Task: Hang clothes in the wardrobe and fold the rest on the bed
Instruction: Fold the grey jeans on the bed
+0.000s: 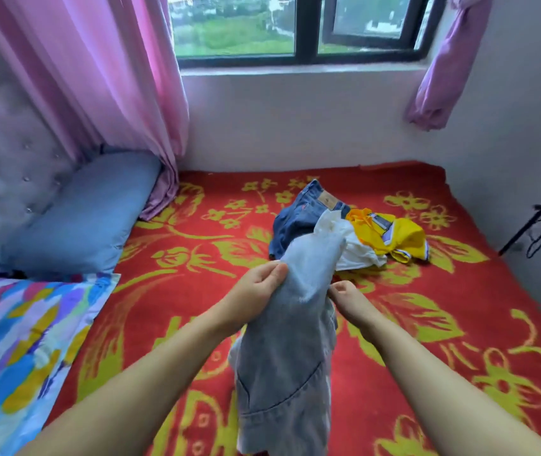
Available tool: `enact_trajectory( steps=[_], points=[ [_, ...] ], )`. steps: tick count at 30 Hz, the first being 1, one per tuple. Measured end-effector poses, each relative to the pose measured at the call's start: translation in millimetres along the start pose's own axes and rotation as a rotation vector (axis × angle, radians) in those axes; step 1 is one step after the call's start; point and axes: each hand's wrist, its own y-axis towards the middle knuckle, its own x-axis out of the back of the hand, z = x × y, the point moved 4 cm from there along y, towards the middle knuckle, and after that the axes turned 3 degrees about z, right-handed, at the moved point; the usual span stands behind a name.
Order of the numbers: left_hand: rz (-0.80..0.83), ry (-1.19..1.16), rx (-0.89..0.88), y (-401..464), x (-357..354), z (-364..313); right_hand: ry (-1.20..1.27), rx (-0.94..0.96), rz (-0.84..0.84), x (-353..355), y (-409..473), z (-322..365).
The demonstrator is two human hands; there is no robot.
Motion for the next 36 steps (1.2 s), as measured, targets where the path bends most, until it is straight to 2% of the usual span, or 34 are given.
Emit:
enact_trajectory(
  steps=[3,5,7,9,12,16,18,20,23,27,32,34,36],
  points=[
    [-0.067,-0.057,-0.069,2,14,-48,0.230,-0.238,0.332,9,-26,8],
    [-0.127,-0.100,-0.061,6,25,-67,0.287,-0.153,0.422,18,-42,37],
    [-0.204,-0.141,0.005,10,40,-74,0.320,-0.005,0.352,32,-59,83],
    [-0.247,-0.132,0.073,11,53,-71,0.525,0.097,0.274,55,-70,133],
    [-0.209,-0.075,0.146,5,61,-66,0.736,0.225,0.156,83,-89,208],
    [-0.190,-0.319,0.089,5,66,-101,0.814,0.261,0.016,73,-104,254],
    [-0.095,-0.250,-0.013,3,61,-133,0.786,0.272,-0.038,63,-106,260],
    [-0.011,-0.032,-0.139,-3,51,-160,0.780,0.310,-0.072,57,-109,267],
    [0.025,0.171,-0.304,-5,34,-184,0.772,0.370,-0.023,50,-119,286],
    [-0.364,0.085,-0.311,-4,59,-197,0.515,0.529,-0.011,52,-138,314],
    [-0.502,0.030,-0.317,-4,90,-218,0.208,0.652,-0.005,69,-142,314],
    [-0.569,-0.047,-0.317,0,98,-228,0.145,0.775,0.024,79,-142,304],
    [-0.616,-0.124,-0.299,4,103,-240,-0.016,0.908,-0.096,96,-138,285]
  ],
)
